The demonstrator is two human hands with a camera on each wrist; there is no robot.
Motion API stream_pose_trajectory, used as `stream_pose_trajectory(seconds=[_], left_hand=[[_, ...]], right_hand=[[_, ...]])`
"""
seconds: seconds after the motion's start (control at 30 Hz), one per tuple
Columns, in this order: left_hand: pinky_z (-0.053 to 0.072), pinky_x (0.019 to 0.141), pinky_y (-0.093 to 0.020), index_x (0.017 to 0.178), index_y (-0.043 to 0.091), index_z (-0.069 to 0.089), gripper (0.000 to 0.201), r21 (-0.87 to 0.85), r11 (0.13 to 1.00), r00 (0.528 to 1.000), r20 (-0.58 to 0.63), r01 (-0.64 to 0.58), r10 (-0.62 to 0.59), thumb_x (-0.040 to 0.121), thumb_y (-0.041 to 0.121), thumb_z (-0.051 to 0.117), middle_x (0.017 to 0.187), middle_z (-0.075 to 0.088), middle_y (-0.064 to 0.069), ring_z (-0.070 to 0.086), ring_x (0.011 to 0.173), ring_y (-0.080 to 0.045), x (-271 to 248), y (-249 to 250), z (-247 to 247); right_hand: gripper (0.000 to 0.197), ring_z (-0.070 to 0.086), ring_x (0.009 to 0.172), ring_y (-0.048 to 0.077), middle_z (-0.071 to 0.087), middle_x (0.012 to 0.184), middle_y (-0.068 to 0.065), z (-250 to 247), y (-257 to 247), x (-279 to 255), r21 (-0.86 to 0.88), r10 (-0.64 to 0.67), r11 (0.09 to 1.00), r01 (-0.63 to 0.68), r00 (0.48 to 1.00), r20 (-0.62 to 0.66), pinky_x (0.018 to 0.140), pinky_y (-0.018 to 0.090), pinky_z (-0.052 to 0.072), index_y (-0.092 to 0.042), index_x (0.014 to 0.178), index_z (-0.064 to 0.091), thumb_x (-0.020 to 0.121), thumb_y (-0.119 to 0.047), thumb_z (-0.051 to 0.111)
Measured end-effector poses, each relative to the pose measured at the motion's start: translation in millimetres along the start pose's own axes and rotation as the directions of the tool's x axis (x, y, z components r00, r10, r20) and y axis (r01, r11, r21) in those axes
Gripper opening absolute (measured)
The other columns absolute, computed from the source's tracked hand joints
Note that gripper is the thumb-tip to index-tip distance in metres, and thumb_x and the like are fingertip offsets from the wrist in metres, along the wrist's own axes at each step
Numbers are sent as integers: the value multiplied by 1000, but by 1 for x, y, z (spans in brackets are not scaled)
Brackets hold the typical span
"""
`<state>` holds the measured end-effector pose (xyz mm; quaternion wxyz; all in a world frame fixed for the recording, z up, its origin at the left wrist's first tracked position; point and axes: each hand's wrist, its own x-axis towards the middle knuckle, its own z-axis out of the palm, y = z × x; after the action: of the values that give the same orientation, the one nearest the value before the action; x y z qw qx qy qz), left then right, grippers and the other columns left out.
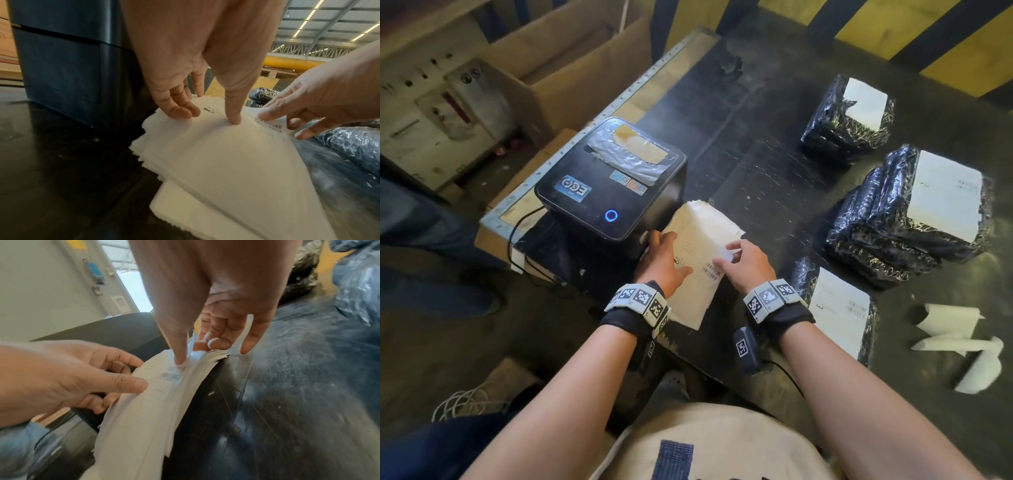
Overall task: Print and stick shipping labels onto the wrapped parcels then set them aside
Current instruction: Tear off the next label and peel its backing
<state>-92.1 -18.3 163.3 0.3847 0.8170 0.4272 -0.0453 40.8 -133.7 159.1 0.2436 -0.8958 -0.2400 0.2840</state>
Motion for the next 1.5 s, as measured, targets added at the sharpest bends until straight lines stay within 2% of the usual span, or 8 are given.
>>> stream_pose_trajectory(seconds=[0.27, 0.67, 0.8, 0.93, 1.0, 1.13, 1.4, 1.5], left_hand=[[45, 98, -43, 134, 23, 39, 56, -83, 996, 999, 25, -22, 25, 85, 28, 67, 133, 30, -3, 44, 123, -24, -4, 3, -8], [51, 76, -30, 101, 22, 52, 4, -372, 902, 974, -45, -221, 220, 97, 22, 52, 95, 62, 4, 58, 81, -10, -24, 31, -34], [50, 66, -21, 106, 23, 50, 8, -417, 883, 976, -102, -216, 191, 98, 24, 52, 95, 61, 6, 58, 77, -6, -23, 45, -31], [52, 88, -41, 133, 43, 27, 62, -315, 932, 983, -84, -181, 162, 82, 54, 60, 107, 62, 9, 63, 95, -13, -29, 54, -17], [41, 102, -42, 147, 39, 12, 83, -161, 947, 961, -68, -277, 270, 84, 42, 67, 133, 44, -1, 47, 120, -19, -43, 64, -2], [26, 115, -46, 142, 45, 33, 71, 136, 835, 844, 26, -534, 535, 81, 46, 70, 149, 12, 2, 15, 136, -23, -65, 84, 26], [42, 102, -38, 124, 30, 62, 46, 21, 731, 731, 8, -682, 682, 81, 42, 72, 133, 51, 4, 44, 121, -15, -76, 112, 58], [46, 98, -37, 121, 27, 65, 41, -36, 719, 720, -6, -694, 694, 82, 39, 72, 125, 57, 5, 52, 113, -13, -81, 121, 71]], right_hand=[[13, 64, 84, 16, 67, 88, -3, -12, -4, -10, 325, -98, 940, 107, 994, -44, 76, 32, 54, -21, 80, 63, 91, -28, 65], [20, 70, 94, 17, 72, 103, 2, -57, -7, -32, 651, -114, 752, 109, 993, -34, 80, 32, 59, -10, 109, 66, 92, -21, 64], [24, 69, 97, 14, 71, 107, 0, -61, 9, -58, 640, -116, 768, 6, 985, 130, 84, 31, 57, -10, 113, 65, 91, -20, 65], [25, 69, 99, 16, 72, 106, 1, -66, 28, -73, 654, -22, 755, 49, 999, -49, 90, 38, 56, -10, 112, 68, 90, -23, 66], [25, 68, 99, 14, 72, 105, -2, -70, 37, -77, 662, 39, 746, 67, 989, -144, 92, 39, 55, -13, 110, 69, 89, -25, 68], [7, 69, 95, 16, 74, 97, -3, -78, 50, -87, 703, 73, 706, 87, 978, -194, 90, 41, 55, -23, 94, 73, 88, -26, 69], [16, 67, 74, 14, 71, 86, 6, -101, 75, -109, 851, 108, 521, 56, 985, -131, 65, 26, 59, -5, 102, 69, 95, -15, 59], [18, 66, 74, 18, 71, 83, 9, -110, 86, -114, 892, 129, 452, 21, 988, -89, 74, 33, 57, -9, 94, 71, 98, -17, 55]])
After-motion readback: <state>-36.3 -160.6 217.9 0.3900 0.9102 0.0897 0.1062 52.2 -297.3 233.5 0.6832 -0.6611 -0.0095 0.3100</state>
